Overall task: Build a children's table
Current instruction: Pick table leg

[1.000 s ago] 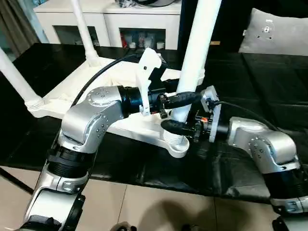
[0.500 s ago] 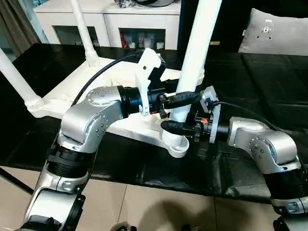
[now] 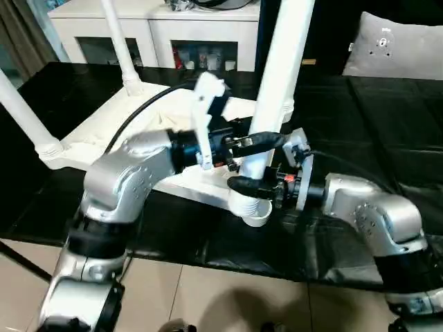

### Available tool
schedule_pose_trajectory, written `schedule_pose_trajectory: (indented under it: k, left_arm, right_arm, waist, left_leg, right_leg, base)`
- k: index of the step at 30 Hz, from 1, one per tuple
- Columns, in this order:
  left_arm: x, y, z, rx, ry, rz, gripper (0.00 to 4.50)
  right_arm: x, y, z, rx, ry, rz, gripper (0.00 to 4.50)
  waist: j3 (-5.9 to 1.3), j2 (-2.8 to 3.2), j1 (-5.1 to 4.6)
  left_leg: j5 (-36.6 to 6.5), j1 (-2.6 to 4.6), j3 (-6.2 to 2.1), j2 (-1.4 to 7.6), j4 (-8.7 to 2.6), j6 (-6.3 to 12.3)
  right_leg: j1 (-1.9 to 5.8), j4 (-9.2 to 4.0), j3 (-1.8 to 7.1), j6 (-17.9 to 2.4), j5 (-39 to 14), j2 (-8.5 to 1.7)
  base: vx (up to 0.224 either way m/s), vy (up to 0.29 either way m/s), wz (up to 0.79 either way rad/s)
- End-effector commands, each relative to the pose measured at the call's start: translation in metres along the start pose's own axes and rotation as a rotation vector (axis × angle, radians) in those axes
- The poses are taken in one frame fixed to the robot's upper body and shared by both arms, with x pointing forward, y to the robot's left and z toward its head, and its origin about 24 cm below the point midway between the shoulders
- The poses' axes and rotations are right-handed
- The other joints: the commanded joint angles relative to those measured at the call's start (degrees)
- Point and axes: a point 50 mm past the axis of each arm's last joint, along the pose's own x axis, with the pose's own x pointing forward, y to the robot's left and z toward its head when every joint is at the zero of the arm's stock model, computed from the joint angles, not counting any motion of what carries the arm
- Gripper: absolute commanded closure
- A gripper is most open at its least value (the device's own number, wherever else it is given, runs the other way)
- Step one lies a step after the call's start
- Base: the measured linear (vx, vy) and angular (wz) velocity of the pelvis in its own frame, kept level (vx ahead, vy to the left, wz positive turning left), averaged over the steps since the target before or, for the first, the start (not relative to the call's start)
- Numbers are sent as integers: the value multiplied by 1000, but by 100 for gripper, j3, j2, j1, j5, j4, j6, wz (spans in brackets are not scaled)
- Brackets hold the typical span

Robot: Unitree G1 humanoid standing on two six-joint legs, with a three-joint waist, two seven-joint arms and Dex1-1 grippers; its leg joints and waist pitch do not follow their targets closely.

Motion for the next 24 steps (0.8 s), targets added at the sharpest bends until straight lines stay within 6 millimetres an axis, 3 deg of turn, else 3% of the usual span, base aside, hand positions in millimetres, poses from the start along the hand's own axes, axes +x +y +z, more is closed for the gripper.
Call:
schedule_pose_trajectory:
  k: [1, 5, 7, 14, 17, 18, 23, 24]
  left_arm:
    - [9, -26, 6, 17, -53, -199, 195]
    - [7, -30, -6, 16, -29, -222, 195]
    - [6, -35, -10, -33, -57, -264, 153]
    - [3, -49, -11, -163, -152, -399, 99]
    - [4, -44, -12, -182, -192, -358, 76]
    - [4, -38, -7, -216, -274, -323, 53]
    - [-8, -13, 7, -338, -503, -201, 40]
    - [-13, -7, 9, -345, -529, -167, 40]
  right_arm:
    - [-5, -8, -1, 23, -6, -93, 246]
    - [-3, -2, -7, 15, 20, -58, 248]
    - [-3, 2, -12, 5, 29, -39, 250]
    - [0, 11, -19, 10, 23, -6, 252]
    - [0, 11, -18, 15, 5, -11, 252]
    - [0, 11, -17, 23, -18, -16, 252]
    - [-5, 9, -8, 64, -123, -52, 253]
    - [-7, 7, -6, 61, -139, -77, 254]
  waist:
    - [-523, -132, 11]
    - [-522, -124, 15]
    - [-520, -135, 9]
    - [-501, -133, -3]
    - [-492, -141, -23]
    - [-491, -141, -26]
    - [-497, -152, -25]
    - [-496, -121, -20]
  left_leg:
    - [-604, 0, -54, 184, -365, 285]
    - [-608, 3, -58, 199, -376, 275]
    - [-658, 3, -59, 195, -379, 249]
    - [-911, 21, -61, 197, -397, 209]
    - [-1033, 32, -63, 182, -402, 179]
    - [-1045, 34, -59, 180, -400, 177]
    - [-1151, 38, -56, 156, -384, 192]
    - [-1164, 44, -56, 142, -377, 187]
  right_leg:
    - [396, -401, 263, -534, -2262, -306]
    - [385, -415, 270, -471, -2342, -317]
    - [387, -415, 265, -453, -2338, -307]
    - [370, -473, 248, -375, -2641, -305]
    - [368, -522, 232, -227, -2855, -299]
    - [363, -537, 229, -212, -2890, -303]
    - [366, -573, 184, -214, -2942, -285]
    - [359, -581, 180, -196, -2999, -289]
  base:
    - [0, 0, 0]
    - [0, 0, 0]
    - [0, 0, 0]
    - [0, 0, 0]
    - [0, 0, 0]
    - [0, 0, 0]
    - [0, 0, 0]
    - [0, 0, 0]
